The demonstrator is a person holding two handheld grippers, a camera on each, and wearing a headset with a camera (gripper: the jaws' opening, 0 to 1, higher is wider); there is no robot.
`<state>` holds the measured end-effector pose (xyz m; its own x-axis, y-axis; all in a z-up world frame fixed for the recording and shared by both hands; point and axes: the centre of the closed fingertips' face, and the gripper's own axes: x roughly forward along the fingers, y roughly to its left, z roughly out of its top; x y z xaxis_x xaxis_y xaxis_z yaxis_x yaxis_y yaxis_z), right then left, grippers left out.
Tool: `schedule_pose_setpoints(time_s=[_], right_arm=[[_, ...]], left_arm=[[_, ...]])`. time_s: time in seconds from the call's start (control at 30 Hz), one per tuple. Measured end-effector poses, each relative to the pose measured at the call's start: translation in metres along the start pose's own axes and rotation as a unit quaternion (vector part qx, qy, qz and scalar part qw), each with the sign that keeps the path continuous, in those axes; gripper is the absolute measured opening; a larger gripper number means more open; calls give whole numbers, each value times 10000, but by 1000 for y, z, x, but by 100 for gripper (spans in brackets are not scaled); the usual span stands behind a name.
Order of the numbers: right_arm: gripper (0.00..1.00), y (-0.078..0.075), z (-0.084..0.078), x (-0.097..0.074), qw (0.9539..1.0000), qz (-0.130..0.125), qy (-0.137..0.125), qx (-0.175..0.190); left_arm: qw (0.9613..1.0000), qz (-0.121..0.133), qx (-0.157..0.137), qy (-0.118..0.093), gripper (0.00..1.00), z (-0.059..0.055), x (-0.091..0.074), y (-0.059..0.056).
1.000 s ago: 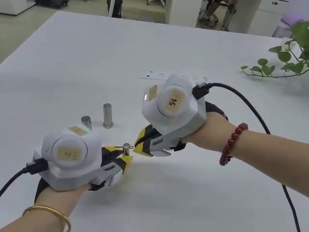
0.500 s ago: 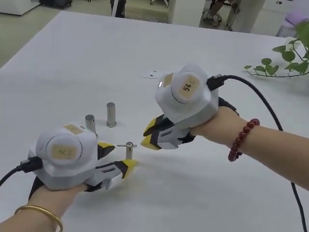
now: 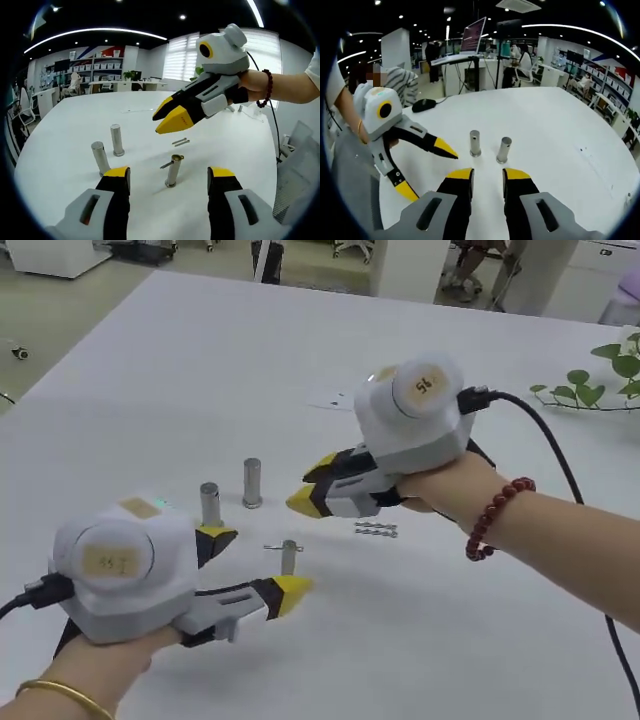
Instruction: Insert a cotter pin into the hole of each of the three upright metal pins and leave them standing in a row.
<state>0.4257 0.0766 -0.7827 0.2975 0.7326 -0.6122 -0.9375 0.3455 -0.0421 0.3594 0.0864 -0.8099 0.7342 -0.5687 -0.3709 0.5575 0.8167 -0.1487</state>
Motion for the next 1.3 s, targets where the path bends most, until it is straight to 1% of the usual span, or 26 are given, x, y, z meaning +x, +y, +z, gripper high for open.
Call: schedule_pose_setpoints(time_s=[0.1, 0.2, 0.3, 0.4, 0.5, 0.67, 0.73, 0.9, 1.07, 1.13, 1.2, 1.3], right_arm=[[26, -5, 5, 9, 9999, -38, -138, 66], [30, -7, 13, 21, 9990, -5, -395, 225], [31, -11, 17, 29, 9982, -36, -543, 245], [33, -16, 21, 38, 9970, -69, -664, 385], [32, -21, 20, 49, 9965, -107, -678, 479], [31, -26, 17, 63, 9956, -64, -706, 612], [31, -23, 15, 64, 9954, -59, -727, 617], [28, -27, 13, 74, 9947, -32, -794, 656], [24, -25, 16, 80, 9934, 16, -906, 706], [23, -23, 18, 79, 9931, 25, -929, 715], [22, -25, 17, 82, 9933, -6, -925, 687], [19, -28, 17, 84, 9925, -56, -953, 764]], left_arm=[[10000, 12, 45, -13, 65, 1, -6, 0], [10000, 11, 55, -16, 69, 1, -10, 1], [10000, 9, 43, -8, 71, -1, -13, 1], [10000, 19, 69, -11, 73, -1, -16, 1], [10000, -10, 15, -65, 77, 1, -18, -1], [10000, -16, 13, -86, 81, 2, -20, -1], [10000, -17, 6, -89, 82, 2, -20, -1], [10000, 16, 5, -69, 85, 1, -23, 1], [10000, 77, -35, -12, 85, -2, -25, 4], [9999, 88, -62, -8, 85, -3, -25, 5], [9999, 90, -76, -27, 85, -2, -25, 5], [9999, 81, -86, -37, 84, -2, -26, 5]])
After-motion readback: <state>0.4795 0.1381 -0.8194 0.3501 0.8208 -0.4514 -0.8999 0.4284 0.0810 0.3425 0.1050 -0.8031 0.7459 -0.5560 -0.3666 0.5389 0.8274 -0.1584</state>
